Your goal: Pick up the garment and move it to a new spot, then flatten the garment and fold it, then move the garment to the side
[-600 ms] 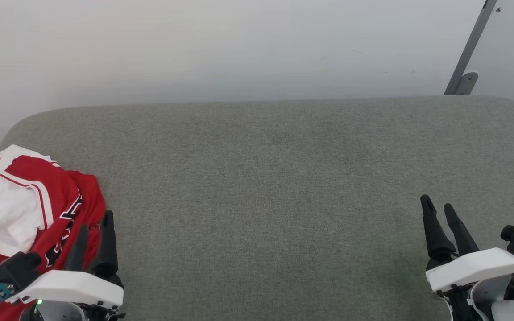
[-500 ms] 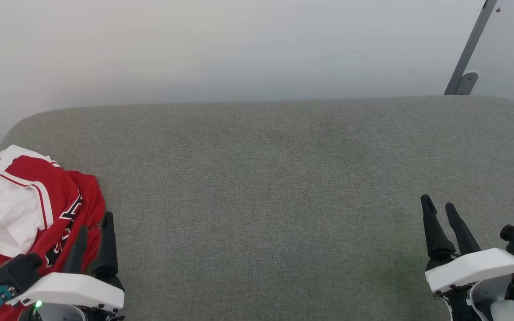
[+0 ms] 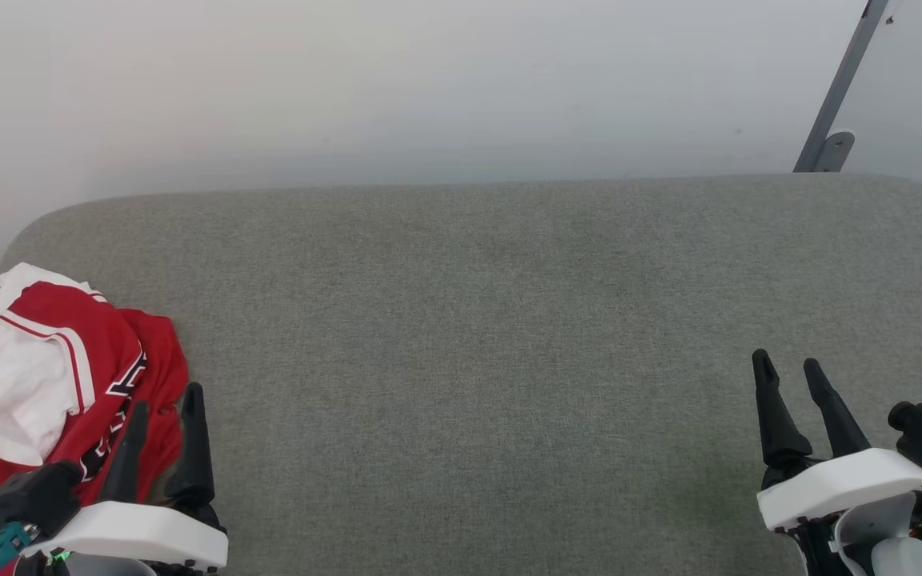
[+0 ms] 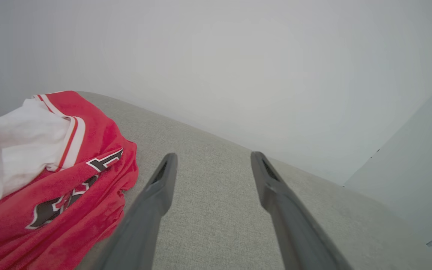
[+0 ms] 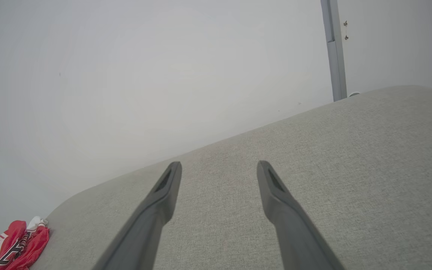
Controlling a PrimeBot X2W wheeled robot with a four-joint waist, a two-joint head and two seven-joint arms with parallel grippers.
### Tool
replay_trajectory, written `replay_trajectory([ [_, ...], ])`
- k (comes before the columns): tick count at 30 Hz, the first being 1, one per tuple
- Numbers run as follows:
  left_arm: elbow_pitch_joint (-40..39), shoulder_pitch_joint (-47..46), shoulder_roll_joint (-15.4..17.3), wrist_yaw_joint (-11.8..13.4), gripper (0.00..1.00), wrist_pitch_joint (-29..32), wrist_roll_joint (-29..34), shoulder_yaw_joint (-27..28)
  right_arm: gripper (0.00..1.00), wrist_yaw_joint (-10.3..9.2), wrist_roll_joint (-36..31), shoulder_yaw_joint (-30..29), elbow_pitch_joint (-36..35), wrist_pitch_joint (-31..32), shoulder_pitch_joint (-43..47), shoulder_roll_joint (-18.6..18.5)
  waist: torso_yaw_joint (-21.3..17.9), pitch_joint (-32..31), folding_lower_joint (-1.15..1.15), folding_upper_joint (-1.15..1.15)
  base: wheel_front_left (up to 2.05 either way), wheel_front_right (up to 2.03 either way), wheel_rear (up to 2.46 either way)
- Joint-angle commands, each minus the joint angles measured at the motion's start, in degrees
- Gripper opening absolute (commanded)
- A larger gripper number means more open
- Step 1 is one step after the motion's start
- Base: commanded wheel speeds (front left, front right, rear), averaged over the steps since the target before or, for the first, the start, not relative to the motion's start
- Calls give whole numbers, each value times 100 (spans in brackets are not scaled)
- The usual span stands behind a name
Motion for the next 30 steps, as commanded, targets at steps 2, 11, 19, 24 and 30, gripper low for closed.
replay_trajectory([
  [2, -77, 13, 9, -42, 100, -71, 245, 16, 100, 12, -220, 15, -85, -75, -41, -24, -4, -4, 0, 0, 0, 0, 0],
  [11, -102, 92, -6, -128, 100, -177, 708, 12, 100, 13, -656, 47, -115, -190, -23, -46, -12, -13, 0, 0, 0, 0, 0],
  [19, -138, 128, -35, -202, 100, -287, 1107, 37, 100, 13, -1059, 83, -159, -301, 15, -59, -22, -29, 0, 0, 0, 0, 0],
  [24, -159, 172, -45, -240, 100, -343, 1346, 53, 100, 13, -1274, 95, -174, -361, 19, -71, -26, -37, 0, 0, 0, 0, 0],
  [30, -164, 225, -52, -284, 100, -416, 1635, 66, 100, 13, -1569, 116, -199, -429, 49, -44, -34, -48, 0, 0, 0, 0, 0],
])
